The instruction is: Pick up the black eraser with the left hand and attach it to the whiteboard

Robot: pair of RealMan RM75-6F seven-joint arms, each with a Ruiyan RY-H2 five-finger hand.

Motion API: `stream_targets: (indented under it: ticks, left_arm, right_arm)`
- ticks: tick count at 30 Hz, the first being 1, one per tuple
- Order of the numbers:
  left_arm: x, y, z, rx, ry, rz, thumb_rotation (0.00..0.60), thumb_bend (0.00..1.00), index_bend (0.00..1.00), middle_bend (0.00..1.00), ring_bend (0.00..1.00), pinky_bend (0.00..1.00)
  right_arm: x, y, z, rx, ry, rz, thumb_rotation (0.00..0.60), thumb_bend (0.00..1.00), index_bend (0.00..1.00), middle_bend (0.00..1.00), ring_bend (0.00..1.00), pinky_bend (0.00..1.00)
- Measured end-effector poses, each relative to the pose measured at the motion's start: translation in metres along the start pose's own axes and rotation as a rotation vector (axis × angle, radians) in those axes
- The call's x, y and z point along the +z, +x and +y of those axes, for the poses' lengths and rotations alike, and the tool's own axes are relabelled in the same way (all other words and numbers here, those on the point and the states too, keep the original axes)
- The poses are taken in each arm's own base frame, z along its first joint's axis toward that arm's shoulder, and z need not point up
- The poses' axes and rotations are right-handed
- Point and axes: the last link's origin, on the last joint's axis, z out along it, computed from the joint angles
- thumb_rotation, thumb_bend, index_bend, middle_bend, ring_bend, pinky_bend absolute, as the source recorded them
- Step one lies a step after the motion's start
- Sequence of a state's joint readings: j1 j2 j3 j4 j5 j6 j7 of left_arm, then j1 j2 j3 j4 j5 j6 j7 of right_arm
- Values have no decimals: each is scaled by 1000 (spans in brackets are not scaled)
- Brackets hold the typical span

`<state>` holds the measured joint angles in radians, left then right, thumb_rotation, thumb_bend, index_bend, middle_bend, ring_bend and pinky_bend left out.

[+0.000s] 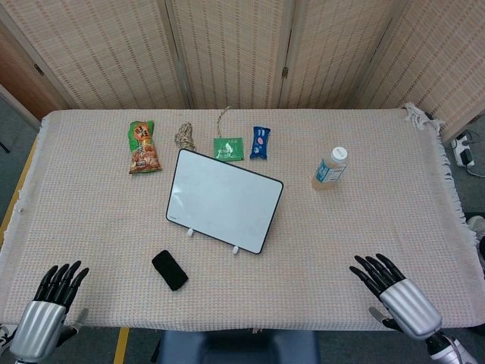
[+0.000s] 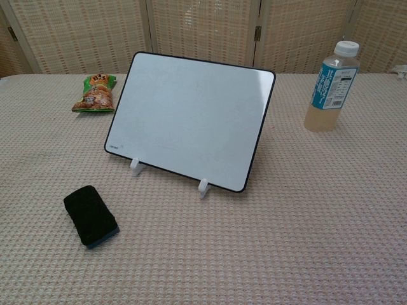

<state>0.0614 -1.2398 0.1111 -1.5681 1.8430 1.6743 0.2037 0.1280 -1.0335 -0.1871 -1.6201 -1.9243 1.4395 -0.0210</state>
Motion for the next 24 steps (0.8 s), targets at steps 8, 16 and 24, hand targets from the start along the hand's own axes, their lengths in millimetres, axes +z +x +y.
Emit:
stream_targets:
  ticks: [8, 16, 24]
  left_arm:
    - [7, -6, 3, 14, -25, -41, 600, 388, 0, 55, 19, 137]
    - [49, -21, 8, 71, -99, -154, 600, 307, 139, 563, 406, 618]
    - [96, -22, 38, 203, -250, -221, 600, 296, 310, 1000, 904, 1000]
  right_arm:
    - [2, 0, 0, 5, 12, -4, 600, 348, 0, 0, 0, 0]
    - [10, 6, 9, 67, 16, 8, 600, 349, 0, 0, 0, 0]
    - [26, 5, 24, 75, -68, -25, 600, 349, 0, 0, 0, 0]
